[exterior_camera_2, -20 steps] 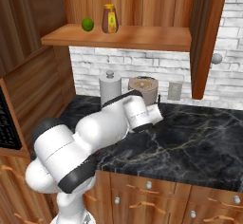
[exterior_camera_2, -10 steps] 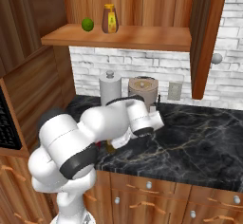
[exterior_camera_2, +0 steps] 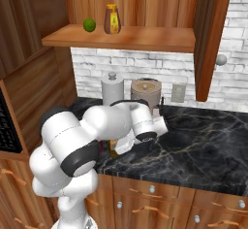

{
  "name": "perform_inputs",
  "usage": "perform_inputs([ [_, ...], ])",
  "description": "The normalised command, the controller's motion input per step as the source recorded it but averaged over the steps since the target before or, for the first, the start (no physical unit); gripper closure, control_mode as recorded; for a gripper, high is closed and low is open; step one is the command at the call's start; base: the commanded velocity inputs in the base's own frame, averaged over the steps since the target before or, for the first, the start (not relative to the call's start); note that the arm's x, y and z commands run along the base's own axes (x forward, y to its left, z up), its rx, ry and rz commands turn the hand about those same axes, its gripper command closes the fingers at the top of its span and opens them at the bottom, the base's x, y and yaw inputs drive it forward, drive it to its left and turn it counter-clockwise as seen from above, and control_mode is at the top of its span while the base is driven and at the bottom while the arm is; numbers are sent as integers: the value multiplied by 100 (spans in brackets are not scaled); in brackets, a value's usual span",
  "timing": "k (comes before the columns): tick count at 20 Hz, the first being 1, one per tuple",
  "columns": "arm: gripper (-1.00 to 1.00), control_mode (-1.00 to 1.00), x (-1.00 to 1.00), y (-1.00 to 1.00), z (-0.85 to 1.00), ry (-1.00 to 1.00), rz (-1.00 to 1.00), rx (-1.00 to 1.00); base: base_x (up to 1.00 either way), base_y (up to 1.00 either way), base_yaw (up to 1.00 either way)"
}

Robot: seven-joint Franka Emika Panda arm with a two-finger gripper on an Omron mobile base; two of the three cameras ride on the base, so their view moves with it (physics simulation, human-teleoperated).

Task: Pick the cinnamon and honey bottle from the cabinet and place them next to the mug.

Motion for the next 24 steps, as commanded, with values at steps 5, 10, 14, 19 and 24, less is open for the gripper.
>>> perform_inputs([
  [5,100,-100,3,6,0,-3,0,0,0,0,0],
  [10,100,-100,1,11,0,0,0,0,0,0,0],
  [14,100,-100,0,5,-6,0,0,0,0,0,0],
  [19,100,-100,3,6,-3,0,0,0,0,0,0],
  [24,100,-100,1,8,-5,-1,0,0,0,0,0],
])
